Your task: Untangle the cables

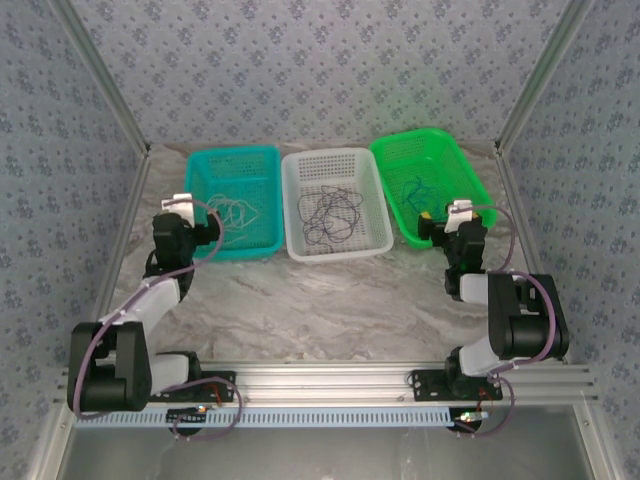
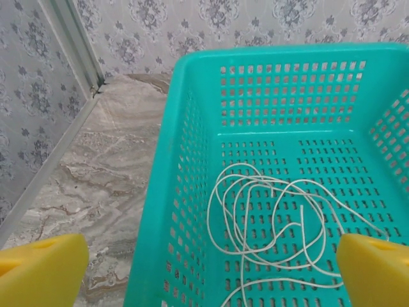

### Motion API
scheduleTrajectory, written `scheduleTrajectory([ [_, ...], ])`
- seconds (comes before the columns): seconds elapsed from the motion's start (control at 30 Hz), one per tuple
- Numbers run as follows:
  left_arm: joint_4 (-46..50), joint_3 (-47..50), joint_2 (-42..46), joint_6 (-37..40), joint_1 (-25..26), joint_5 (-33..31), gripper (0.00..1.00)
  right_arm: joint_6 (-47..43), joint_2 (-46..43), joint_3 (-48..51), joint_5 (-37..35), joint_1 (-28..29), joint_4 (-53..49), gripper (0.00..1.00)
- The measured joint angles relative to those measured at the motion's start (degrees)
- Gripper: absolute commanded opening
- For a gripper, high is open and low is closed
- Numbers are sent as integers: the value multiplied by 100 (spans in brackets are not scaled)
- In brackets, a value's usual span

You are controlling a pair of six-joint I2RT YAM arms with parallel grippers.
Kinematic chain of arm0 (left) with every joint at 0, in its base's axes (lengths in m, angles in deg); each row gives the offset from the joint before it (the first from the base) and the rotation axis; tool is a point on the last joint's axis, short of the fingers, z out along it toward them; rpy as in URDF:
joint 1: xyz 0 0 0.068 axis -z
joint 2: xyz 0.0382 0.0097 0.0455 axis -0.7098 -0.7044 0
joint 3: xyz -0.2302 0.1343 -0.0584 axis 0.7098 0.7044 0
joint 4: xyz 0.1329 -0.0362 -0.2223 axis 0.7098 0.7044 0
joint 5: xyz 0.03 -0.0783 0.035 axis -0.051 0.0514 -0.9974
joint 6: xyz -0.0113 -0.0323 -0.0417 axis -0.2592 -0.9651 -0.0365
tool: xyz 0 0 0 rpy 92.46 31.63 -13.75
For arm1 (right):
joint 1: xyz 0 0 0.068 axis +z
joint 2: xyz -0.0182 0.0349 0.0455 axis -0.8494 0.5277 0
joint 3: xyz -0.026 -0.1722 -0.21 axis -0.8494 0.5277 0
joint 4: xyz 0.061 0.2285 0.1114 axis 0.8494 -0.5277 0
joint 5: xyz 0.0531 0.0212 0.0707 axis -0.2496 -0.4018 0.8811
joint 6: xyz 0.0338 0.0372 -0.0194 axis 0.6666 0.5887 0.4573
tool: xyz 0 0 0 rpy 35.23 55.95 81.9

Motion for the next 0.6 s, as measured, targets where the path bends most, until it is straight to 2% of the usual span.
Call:
scheduleTrajectory([
  [0.13, -63, 0, 61, -94, 254, 184, 99, 0, 0, 0, 0, 0, 0, 100],
  [0.23, -140, -205, -361, -190, 374, 542, 99, 0, 0, 0, -2, 0, 0, 100],
  [0.37, -55, -726, -1322, -299, 345, 721, 100, 0, 2, 0, -2, 0, 0, 100],
  [0.6, -98, -745, -1440, -225, 168, 850, 99, 0, 2, 0, 0, 0, 0, 100],
])
